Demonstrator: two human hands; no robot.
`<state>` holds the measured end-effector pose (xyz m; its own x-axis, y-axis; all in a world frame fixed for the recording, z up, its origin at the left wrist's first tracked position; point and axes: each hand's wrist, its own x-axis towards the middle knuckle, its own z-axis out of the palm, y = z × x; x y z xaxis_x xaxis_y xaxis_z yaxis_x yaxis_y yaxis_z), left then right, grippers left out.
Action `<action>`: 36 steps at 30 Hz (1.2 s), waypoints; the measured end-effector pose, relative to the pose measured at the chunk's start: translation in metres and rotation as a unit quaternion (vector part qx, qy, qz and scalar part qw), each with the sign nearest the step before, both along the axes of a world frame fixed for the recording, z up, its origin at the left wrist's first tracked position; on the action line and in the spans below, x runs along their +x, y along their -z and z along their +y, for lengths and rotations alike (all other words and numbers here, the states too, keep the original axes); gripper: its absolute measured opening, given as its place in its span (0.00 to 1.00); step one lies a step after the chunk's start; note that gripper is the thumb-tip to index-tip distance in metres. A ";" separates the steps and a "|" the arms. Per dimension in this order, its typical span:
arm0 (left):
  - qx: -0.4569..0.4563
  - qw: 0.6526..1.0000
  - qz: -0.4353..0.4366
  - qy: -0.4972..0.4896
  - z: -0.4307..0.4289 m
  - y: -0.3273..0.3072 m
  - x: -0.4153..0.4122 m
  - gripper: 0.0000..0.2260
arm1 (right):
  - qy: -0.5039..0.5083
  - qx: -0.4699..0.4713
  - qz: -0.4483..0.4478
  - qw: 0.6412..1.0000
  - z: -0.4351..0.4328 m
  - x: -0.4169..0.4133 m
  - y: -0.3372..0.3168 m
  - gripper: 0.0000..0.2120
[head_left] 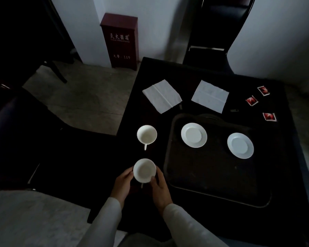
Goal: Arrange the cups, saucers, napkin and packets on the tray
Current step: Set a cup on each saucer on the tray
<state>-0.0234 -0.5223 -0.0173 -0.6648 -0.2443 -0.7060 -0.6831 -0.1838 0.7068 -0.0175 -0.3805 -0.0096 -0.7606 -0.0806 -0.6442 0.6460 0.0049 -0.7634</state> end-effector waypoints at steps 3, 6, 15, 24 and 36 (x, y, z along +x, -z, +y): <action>0.013 1.000 0.008 -0.014 0.011 -0.005 -0.002 0.13 | 0.009 -0.017 0.003 1.000 0.014 -0.007 -0.004 0.18; 0.043 0.999 0.014 -0.016 0.028 -0.011 -0.010 0.11 | 0.020 -0.032 0.026 0.999 0.033 -0.019 -0.009 0.18; 0.079 0.997 0.020 0.001 0.089 -0.023 -0.058 0.11 | 0.072 -0.053 0.009 0.996 0.093 -0.058 -0.016 0.16; 0.118 0.993 0.001 0.024 0.133 -0.034 -0.110 0.08 | 0.076 -0.053 0.017 0.996 0.139 -0.105 -0.013 0.17; 0.134 0.991 -0.009 0.021 0.163 -0.028 -0.156 0.07 | 0.074 -0.057 0.006 0.996 0.172 -0.154 -0.004 0.18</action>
